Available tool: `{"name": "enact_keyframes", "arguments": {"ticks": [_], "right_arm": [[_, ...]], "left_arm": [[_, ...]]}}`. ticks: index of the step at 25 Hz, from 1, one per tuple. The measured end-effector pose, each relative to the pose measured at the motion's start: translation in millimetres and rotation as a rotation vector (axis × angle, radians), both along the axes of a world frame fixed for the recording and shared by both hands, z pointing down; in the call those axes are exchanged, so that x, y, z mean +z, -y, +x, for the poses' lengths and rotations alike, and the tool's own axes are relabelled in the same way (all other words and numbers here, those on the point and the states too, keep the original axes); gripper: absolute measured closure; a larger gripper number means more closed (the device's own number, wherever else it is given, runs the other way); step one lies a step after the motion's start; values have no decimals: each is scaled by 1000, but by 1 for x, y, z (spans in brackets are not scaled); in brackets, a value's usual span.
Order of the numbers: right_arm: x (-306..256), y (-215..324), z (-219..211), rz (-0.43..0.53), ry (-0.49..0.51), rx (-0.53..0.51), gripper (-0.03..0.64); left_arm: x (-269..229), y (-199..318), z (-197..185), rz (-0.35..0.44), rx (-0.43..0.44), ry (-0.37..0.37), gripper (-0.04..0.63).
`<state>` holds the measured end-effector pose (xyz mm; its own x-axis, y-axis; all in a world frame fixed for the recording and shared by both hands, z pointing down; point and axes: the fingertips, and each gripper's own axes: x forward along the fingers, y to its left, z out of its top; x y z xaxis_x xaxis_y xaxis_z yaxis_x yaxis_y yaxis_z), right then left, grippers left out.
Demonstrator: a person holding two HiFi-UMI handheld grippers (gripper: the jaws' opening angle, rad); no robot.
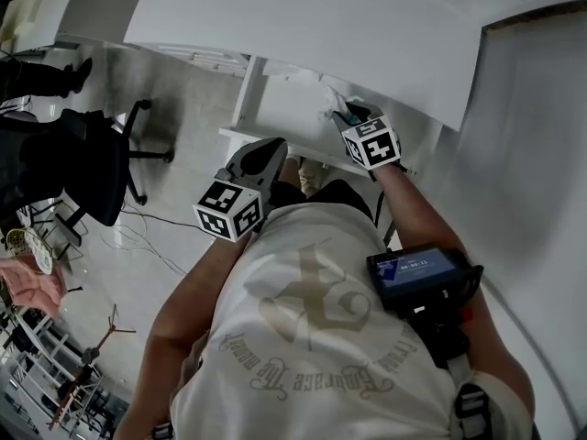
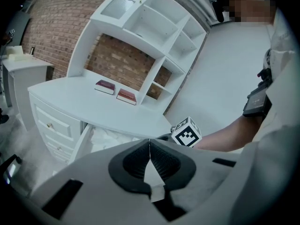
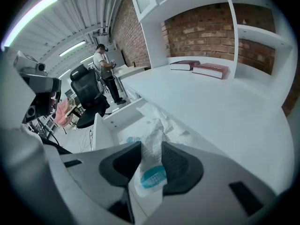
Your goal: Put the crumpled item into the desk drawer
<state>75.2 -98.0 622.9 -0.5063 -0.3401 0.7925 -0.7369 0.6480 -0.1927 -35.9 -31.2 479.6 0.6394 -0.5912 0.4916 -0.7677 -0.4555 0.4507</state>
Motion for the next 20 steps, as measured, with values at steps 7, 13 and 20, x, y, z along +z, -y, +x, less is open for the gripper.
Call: {"name": "enact_keyframes", "arguments": {"ticks": [7,13,20], "right_arm": [[24,-6,20,-37,-4,31,469],[41,-12,36,-65,-20,48,469],[59,-20,58,-99,-40,83,469]], "left_arm": [[12,3,15,-25,27,11,574],[15,2,25,-41,55,22,574],[18,-3,39,-60,105,33,574]]}}
